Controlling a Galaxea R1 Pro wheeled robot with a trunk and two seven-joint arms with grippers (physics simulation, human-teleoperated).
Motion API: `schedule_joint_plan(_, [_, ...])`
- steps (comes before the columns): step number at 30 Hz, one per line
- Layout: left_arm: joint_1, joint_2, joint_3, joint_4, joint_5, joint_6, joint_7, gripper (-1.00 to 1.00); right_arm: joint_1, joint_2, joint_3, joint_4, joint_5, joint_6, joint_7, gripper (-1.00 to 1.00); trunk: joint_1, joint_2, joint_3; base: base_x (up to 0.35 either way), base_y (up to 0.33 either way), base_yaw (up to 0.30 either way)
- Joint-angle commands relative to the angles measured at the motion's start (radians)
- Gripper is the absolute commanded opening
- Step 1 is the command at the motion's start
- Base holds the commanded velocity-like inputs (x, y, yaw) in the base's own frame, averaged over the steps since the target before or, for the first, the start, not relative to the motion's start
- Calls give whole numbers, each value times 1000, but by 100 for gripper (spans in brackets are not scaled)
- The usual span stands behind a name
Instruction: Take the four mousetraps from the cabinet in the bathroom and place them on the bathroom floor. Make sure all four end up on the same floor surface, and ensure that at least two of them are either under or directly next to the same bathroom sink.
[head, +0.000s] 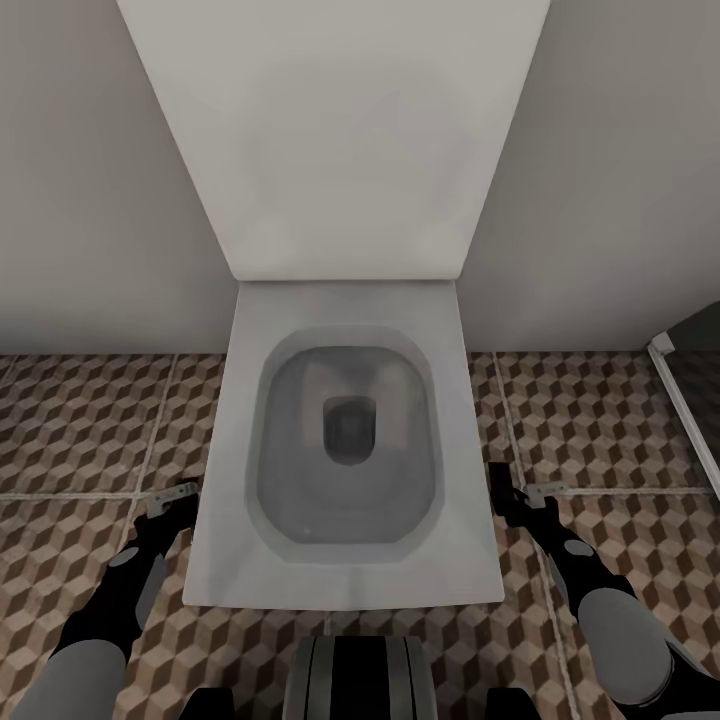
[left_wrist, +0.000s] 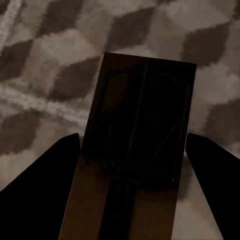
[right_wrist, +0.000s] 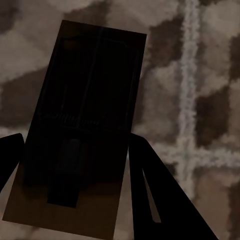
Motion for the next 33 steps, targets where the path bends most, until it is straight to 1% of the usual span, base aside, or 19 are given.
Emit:
schedule_joint_plan(1, [0,-1,-1,0,0,0,0,-100,0,0,0,0,-4,1,5,-100,0,0,0,0,0,0])
schedule_joint_plan(5, [0,-6,-2,0,-2,0,-1,-100,0,0,0,0,-4,1,5,-100,0,0,0,0,0,0])
schedule_joint_plan(10, [0,-9,-3,1,-3,0,-1,-100,0,0,0,0,-4,1,4,-100,2,-1,-19,0,0,0])
schedule_joint_plan(26, [0,-11,-3,2,-3,-4,-1,-100,0,0,0,0,-4,1,4,-100,2,-1,-19,0,0,0])
schedule_joint_plan(31, [0,-12,-4,3,-3,0,-2,-100,0,0,0,0,-4,1,4,-100,4,-2,-39,0,0,0])
schedule_joint_plan(33, [0,-12,-4,3,-3,1,-2,-100,0,0,0,0,-4,1,4,-100,4,-2,-39,0,0,0])
